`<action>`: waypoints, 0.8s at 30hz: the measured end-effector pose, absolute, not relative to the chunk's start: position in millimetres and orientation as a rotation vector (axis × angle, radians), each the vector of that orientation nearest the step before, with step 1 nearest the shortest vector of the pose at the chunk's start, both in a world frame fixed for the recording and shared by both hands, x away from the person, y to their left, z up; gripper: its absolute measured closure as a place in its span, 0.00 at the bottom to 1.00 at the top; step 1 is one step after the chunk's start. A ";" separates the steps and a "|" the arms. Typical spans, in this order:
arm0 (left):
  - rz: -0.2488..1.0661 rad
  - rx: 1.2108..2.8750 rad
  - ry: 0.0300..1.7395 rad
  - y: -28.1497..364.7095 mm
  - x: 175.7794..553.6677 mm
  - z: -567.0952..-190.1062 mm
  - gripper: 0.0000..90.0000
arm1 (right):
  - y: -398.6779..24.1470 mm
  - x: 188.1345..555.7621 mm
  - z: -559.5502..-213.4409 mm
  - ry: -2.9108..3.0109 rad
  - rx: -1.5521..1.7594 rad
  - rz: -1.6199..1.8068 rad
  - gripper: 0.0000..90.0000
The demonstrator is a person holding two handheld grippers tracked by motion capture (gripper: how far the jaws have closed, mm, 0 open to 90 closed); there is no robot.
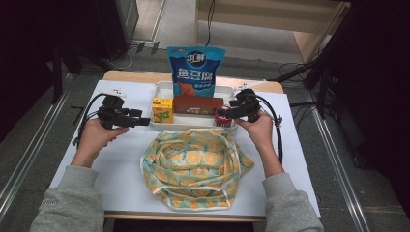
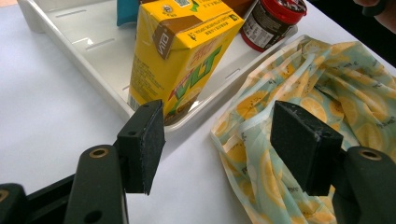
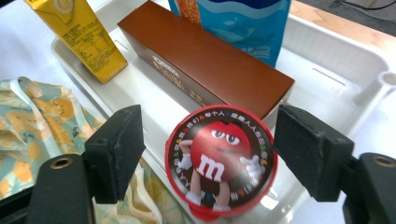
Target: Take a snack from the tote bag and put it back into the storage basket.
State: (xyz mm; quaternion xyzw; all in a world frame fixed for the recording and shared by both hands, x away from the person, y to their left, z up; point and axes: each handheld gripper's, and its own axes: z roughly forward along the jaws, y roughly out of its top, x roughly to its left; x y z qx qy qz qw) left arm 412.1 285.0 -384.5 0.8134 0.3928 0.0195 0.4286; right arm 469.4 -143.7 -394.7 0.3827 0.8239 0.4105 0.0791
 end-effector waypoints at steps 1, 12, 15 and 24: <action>0.046 2.031 0.982 284.7 412.7 -384.4 0.40 | -145.5 467.3 -393.9 2.466 1.139 1.235 0.34; 0.048 2.030 0.976 283.2 418.4 -383.9 0.40 | -162.3 450.2 -398.8 2.399 1.177 1.269 0.65; 0.046 2.028 0.975 283.5 418.7 -383.6 0.40 | -166.9 446.6 -401.6 2.396 1.201 1.264 0.76; 0.052 2.020 0.978 285.0 418.0 -382.5 0.40 | -176.9 439.4 -410.2 2.395 1.236 1.259 1.00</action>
